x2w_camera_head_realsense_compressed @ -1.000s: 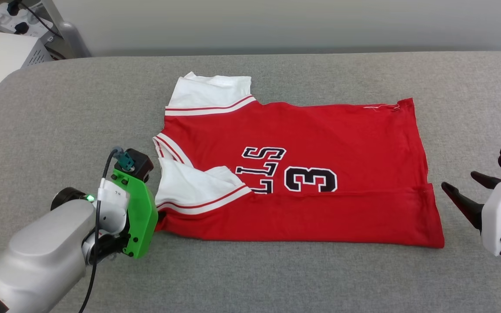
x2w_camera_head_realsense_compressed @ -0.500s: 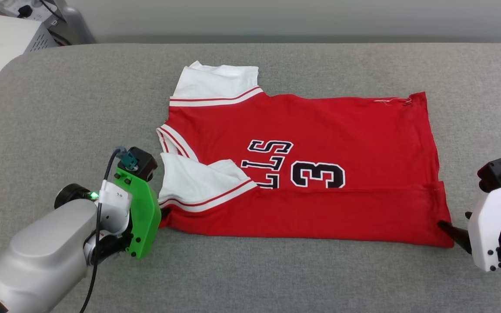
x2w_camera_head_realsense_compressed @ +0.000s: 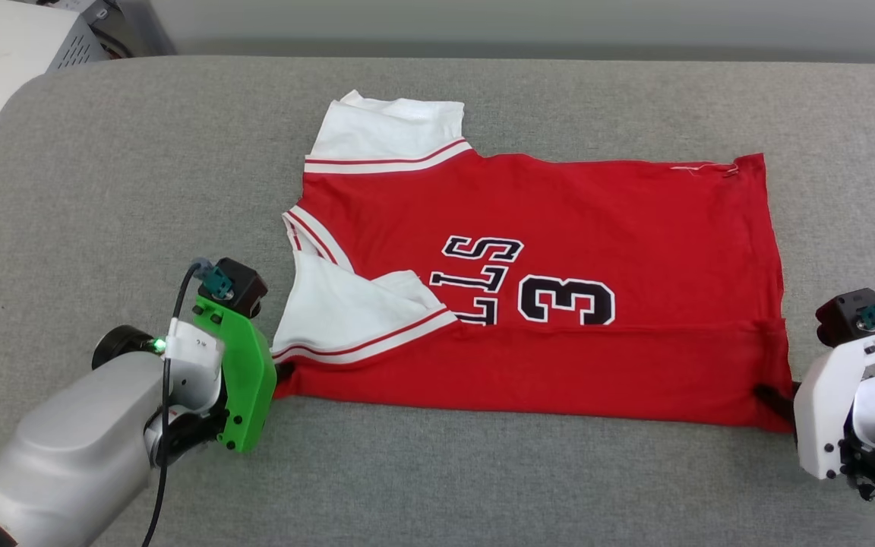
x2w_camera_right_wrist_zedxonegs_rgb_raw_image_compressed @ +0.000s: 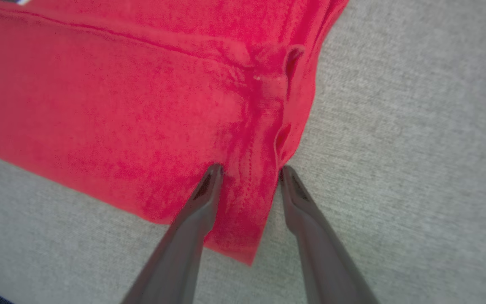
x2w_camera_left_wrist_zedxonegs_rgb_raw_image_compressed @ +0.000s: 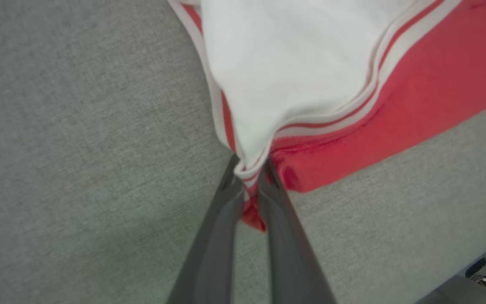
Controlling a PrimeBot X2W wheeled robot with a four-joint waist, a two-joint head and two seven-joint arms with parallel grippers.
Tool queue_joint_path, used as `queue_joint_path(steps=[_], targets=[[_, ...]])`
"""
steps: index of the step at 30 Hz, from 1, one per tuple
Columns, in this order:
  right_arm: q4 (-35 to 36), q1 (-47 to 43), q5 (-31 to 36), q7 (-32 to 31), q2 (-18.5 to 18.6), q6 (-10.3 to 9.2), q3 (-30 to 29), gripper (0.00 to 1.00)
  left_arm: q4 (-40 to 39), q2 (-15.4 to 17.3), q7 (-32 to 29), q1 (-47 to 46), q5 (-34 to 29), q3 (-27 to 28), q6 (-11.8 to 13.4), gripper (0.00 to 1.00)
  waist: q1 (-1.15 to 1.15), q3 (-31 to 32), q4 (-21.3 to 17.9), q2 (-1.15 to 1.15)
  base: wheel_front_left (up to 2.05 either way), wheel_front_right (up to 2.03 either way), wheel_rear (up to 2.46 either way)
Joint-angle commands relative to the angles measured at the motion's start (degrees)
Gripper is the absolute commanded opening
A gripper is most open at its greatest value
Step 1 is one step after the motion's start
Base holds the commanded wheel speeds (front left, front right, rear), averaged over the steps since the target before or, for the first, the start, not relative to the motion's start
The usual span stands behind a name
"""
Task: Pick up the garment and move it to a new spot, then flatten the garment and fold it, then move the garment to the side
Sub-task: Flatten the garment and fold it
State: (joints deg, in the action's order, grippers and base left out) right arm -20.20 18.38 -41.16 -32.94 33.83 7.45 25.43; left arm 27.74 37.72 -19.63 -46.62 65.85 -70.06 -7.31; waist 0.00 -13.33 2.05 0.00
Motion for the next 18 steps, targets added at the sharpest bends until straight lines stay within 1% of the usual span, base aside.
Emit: queue_joint_path(steps=[1, 6, 11, 18], targets=[[-1.08, -1.0, -2.4, 0.91, -1.27, 0.03, 2.09, 0.0, 0.56, 0.05, 0.56, 1.36, 0.4, 0.12, 0.14, 0.0, 0.0, 1.28, -0.38, 0.0, 0.0, 0.0, 0.0], [0.7, -1.71, -3.37, 4.72, 1.31, 0.03, 1.86, 0.0, 0.01, 1.37, 2.02, 3.38, 1.55, 0.41, 0.07, 0.0, 0.0, 4.26, -0.87, 0.0, 0.0, 0.0, 0.0], [3.63, -4.92, -4.65, 6.65, 3.55, 0.03, 0.38, 0.0, -2.7, 3.24, 2.66, 5.28, 1.77, 0.19, 0.21, 0.0, 0.0, 6.65, -0.69, 0.0, 0.0, 0.0, 0.0], [9.14, -12.14, -4.72, 7.42, 4.66, 0.03, -3.61, 0.0, -9.75, 6.99, 2.84, 9.21, 1.58, -0.5, 2.22, 0.0, 0.0, 8.3, -0.29, 0.0, 0.0, 0.0, 0.0]])
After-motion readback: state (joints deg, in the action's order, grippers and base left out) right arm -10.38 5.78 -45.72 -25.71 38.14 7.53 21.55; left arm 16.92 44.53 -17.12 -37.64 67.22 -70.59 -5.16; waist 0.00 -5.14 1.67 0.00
